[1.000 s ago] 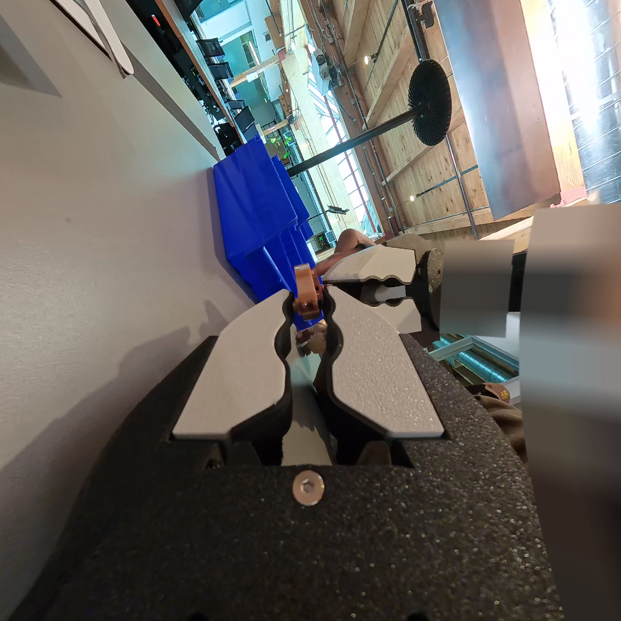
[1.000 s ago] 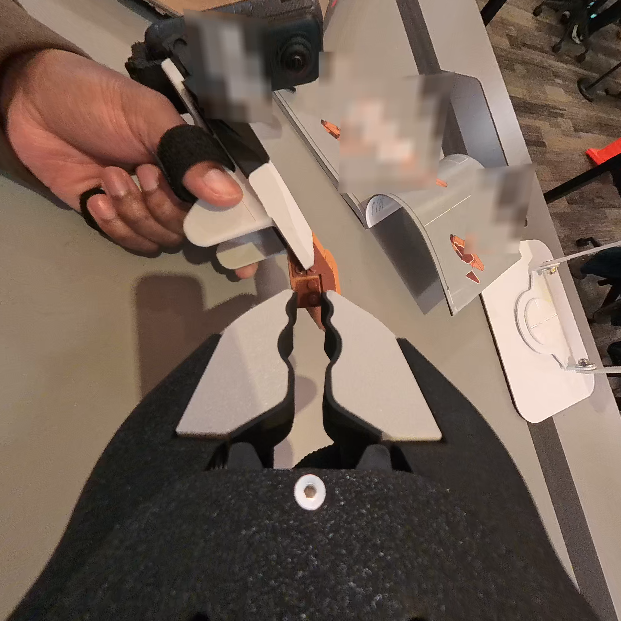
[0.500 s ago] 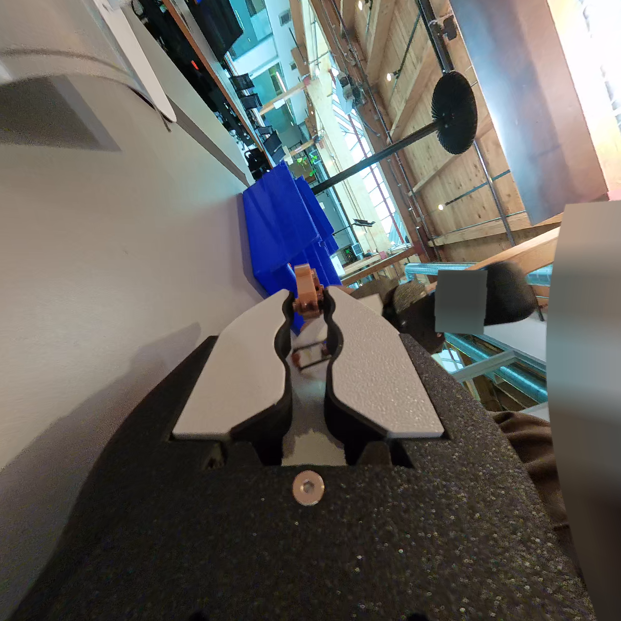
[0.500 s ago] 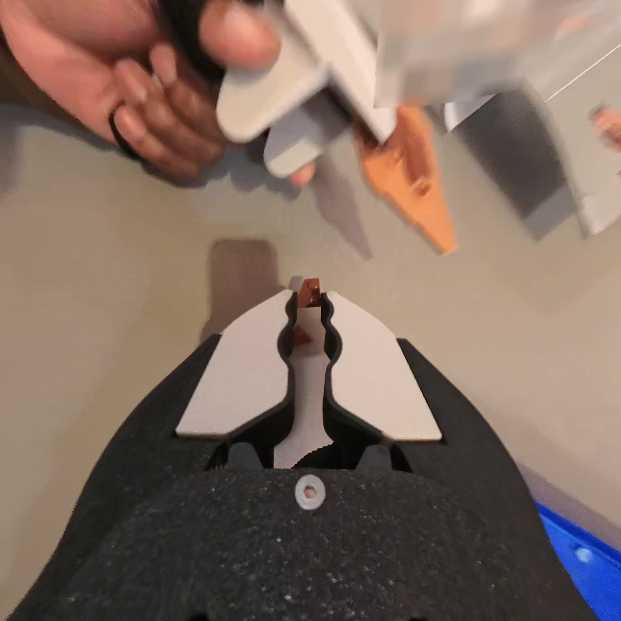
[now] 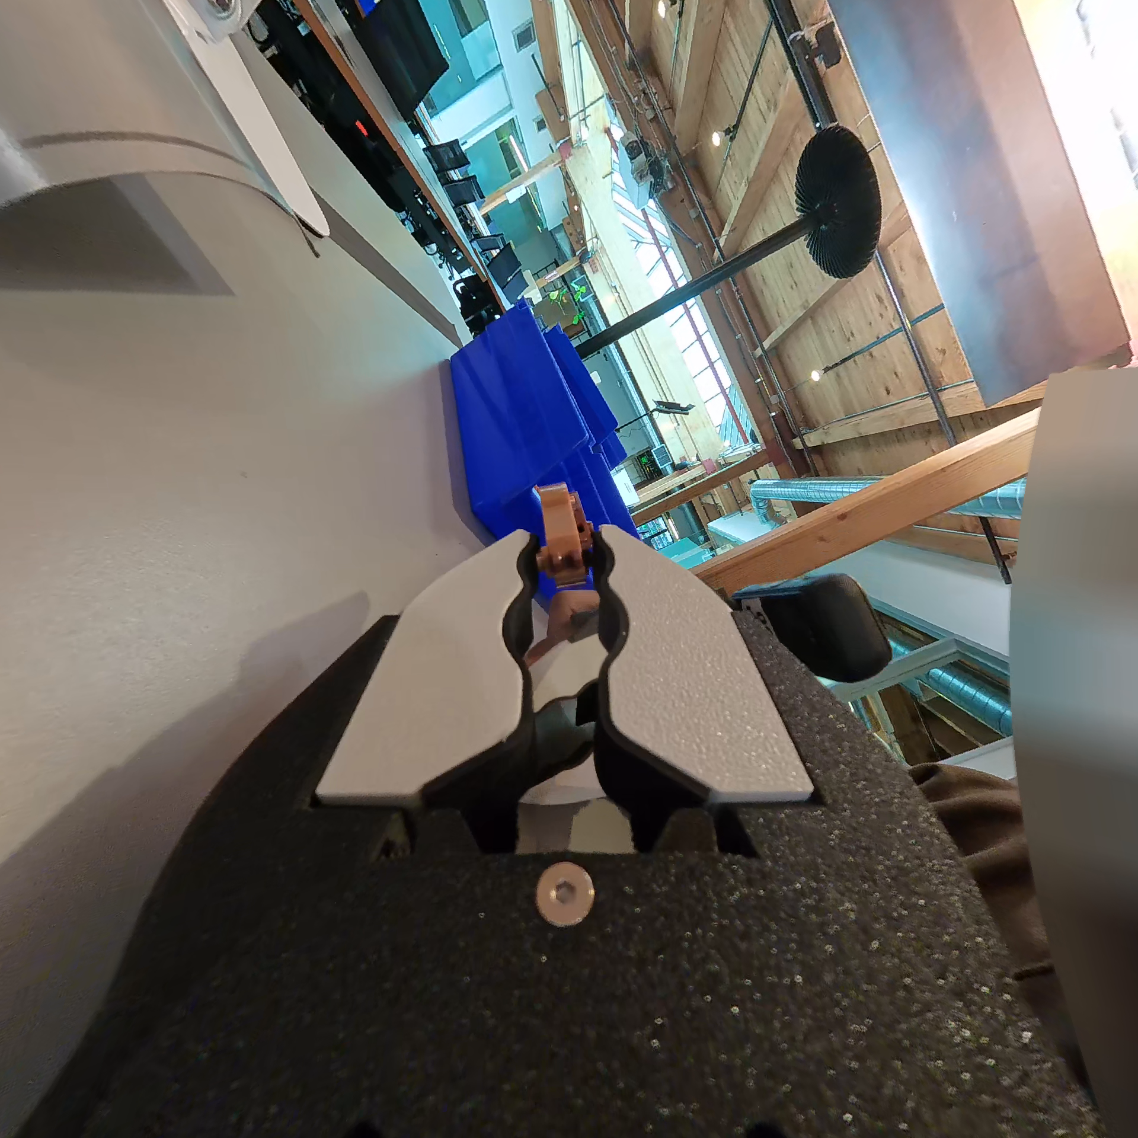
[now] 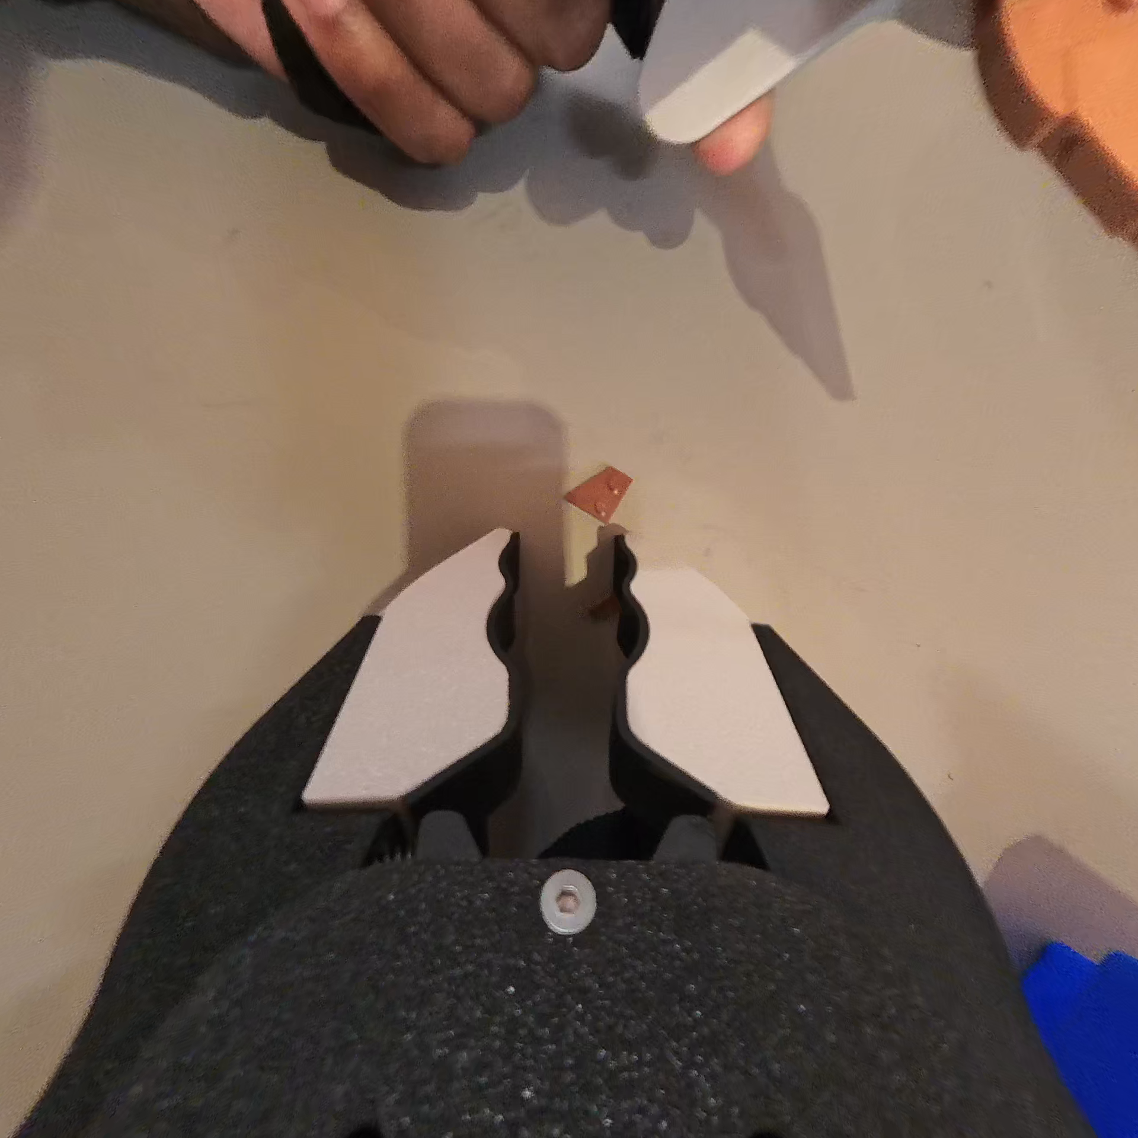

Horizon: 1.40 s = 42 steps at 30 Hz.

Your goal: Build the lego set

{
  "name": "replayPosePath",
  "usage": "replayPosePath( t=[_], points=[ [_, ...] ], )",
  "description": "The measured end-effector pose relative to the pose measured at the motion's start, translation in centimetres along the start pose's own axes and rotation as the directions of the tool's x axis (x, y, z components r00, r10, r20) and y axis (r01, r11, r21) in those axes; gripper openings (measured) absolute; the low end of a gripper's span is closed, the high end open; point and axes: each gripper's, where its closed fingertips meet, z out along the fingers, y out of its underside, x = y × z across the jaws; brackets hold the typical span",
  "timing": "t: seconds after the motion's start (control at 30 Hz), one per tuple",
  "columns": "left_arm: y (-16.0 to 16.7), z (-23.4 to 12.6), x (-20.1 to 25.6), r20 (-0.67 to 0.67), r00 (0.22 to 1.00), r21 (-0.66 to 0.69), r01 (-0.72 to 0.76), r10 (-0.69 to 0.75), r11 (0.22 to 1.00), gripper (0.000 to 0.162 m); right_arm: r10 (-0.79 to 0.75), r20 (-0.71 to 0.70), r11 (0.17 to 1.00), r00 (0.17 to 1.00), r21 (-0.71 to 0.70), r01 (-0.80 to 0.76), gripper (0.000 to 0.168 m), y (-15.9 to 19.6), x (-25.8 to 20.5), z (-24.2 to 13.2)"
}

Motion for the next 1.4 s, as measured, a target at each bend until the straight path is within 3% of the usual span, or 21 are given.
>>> replayPosePath(
  t=[0.4,0.57,0.8,1.0,1.23,1.4],
  points=[
    [0.1,0.0,0.1,-0.002,1.0,-0.005,-0.007,0.007,1.0,0.016,0.078,-0.001,0.996,0.997,0.03,-0.078,0.026,-1.2,-0.6,0.7],
    [0.0,0.0,0.1,-0.005,1.0,0.0,-0.006,0.006,1.0,0.016,0.016,0.071,0.992,0.997,0.12,-0.025,0.03,-3.1,-2.6,0.7],
    [0.0,0.0,0.2,-0.006,1.0,-0.002,-0.011,0.011,1.0,0.016,0.048,0.001,0.996,0.999,0.08,-0.048,0.021,-1.5,0.2,-0.3],
    [0.0,0.0,0.2,-0.006,1.0,-0.003,-0.015,0.015,1.0,0.016,-0.095,-0.124,0.992,0.988,0.074,0.104,0.021,-2.1,1.1,0.3],
    [0.1,0.0,0.3,-0.004,1.0,-0.004,-0.022,0.022,1.0,0.016,-0.12,-0.123,0.989,0.985,0.074,0.129,0.023,-2.5,0.9,1.1],
    [0.1,0.0,0.3,-0.005,1.0,-0.005,-0.025,0.025,1.0,0.016,-0.163,-0.222,0.98,0.961,0.073,0.183,0.023,-3.5,1.3,1.6]
  ],
)
